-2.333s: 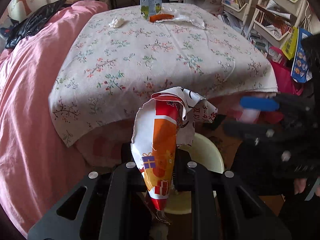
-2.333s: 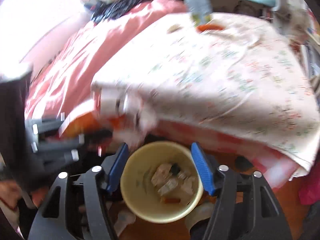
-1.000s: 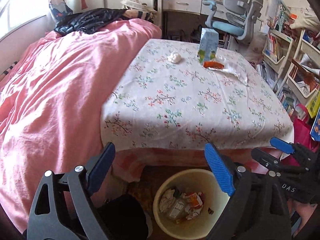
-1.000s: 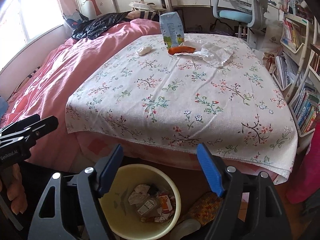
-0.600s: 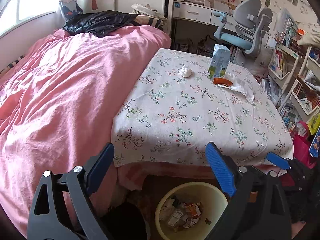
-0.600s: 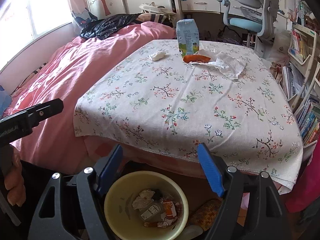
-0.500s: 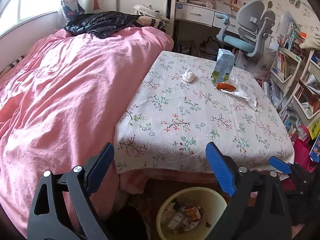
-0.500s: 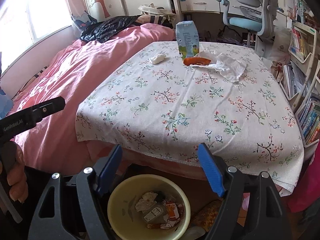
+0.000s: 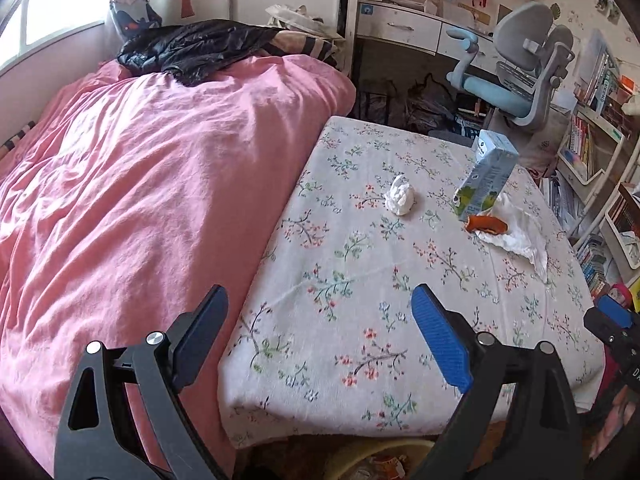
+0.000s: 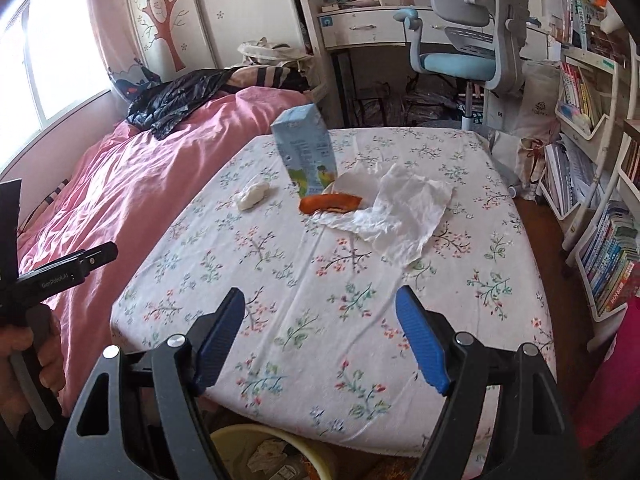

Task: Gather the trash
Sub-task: 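Move both tools back up to the crumpled tissue on the table, then grasp the crumpled white tissue with left tool while right tool grasps the flat tissue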

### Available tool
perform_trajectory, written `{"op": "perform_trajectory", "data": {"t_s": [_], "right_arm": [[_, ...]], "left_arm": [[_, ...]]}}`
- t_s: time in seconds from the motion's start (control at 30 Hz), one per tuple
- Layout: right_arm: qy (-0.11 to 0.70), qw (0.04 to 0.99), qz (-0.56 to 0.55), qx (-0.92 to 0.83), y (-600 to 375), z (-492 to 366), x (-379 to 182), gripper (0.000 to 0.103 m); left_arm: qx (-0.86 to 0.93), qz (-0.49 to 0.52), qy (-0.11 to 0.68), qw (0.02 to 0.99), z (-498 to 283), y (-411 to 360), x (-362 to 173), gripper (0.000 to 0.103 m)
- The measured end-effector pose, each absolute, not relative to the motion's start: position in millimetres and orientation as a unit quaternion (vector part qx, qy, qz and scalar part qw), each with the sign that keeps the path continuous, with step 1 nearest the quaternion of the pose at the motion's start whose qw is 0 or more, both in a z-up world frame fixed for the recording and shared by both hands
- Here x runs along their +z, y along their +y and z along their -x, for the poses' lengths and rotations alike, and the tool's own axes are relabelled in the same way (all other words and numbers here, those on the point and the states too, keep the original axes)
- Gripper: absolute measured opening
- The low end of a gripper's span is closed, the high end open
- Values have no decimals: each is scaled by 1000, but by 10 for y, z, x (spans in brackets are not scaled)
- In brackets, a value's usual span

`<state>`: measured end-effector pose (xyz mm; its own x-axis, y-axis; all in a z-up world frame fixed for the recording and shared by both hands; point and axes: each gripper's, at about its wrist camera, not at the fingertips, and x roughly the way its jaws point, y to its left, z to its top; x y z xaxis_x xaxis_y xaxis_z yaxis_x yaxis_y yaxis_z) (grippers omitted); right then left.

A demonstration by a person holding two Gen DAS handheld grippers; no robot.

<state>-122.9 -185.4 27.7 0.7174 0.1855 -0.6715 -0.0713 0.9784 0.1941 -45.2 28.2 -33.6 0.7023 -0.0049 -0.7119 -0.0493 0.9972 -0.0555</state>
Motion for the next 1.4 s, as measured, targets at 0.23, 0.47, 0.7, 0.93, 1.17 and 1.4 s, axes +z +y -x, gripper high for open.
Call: {"op": "perform_trajectory", "data": {"t_s": [0.23, 0.47, 0.7, 0.93, 1.17, 1.4], "right_arm": [[378, 919, -100, 38, -2135, 815, 136, 75], [401, 912, -81, 38, -2158, 295, -46, 75], [444, 894, -36, 53, -2035, -25, -299, 47], [427, 899, -42, 86, -2057, -37, -116, 5], [313, 944, -42, 99, -2088, 311, 496, 4], [298, 948, -57, 93, -2163, 408, 623, 4]], "left_arm": [[10, 34, 390, 920, -161, 89, -493, 89], [-10, 12, 391, 920, -783, -199, -608, 89], [-37, -22, 410, 911, -1370, -524, -825, 89], [-70, -30, 453, 888, -1667, -737, -1033, 43], [-91, 33, 457, 884, -1612, -512, -993, 18], [-104, 70, 436, 891, -1338, -352, -786, 18]]}}
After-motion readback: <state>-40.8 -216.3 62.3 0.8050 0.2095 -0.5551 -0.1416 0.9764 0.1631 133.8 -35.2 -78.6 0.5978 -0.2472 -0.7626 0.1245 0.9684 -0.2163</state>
